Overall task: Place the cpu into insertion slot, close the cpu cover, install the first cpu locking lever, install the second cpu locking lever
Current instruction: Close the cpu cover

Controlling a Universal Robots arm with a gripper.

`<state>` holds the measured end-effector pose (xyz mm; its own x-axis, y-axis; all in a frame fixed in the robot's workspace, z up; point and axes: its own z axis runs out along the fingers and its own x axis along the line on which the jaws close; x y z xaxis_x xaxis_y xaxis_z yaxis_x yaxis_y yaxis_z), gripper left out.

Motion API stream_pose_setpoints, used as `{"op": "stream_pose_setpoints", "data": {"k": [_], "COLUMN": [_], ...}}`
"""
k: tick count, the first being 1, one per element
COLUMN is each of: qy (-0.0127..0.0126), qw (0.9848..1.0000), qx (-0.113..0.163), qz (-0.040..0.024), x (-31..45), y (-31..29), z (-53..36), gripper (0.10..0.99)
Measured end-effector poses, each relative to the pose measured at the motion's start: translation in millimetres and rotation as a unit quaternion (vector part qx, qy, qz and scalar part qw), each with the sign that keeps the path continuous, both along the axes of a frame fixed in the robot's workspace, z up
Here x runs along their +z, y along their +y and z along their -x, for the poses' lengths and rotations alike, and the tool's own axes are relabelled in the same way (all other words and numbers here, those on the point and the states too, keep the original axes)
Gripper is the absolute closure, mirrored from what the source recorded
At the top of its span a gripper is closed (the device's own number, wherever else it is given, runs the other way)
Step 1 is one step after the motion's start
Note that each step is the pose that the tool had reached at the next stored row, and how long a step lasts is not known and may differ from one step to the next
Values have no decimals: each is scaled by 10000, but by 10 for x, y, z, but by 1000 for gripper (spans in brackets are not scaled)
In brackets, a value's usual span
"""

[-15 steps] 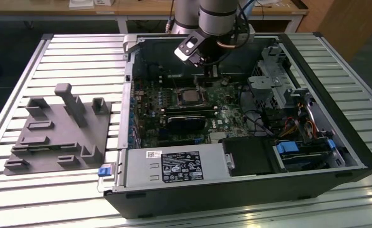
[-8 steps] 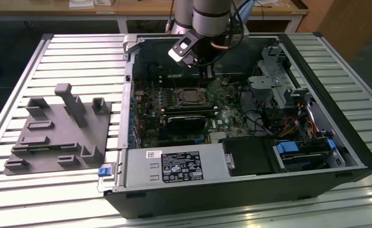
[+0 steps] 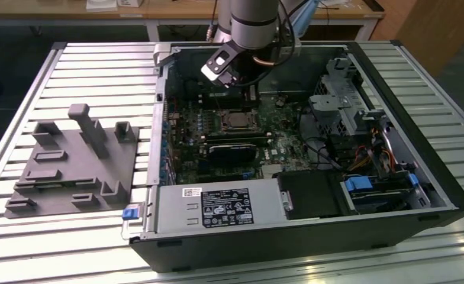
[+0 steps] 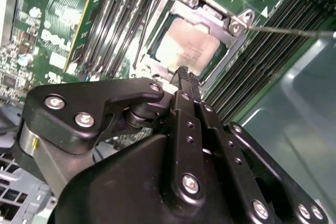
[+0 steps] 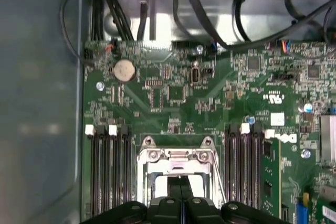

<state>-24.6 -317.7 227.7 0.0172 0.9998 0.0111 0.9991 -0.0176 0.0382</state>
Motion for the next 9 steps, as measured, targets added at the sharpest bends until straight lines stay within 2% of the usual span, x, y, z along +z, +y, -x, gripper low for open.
{"op": "stream_pose_setpoints", "data": {"k": [9], "qy": [1], "qw": [10000], "qx": [0], "qz": [0], "x": [-82], "y": [0], "z": [111], "gripper": [980]}}
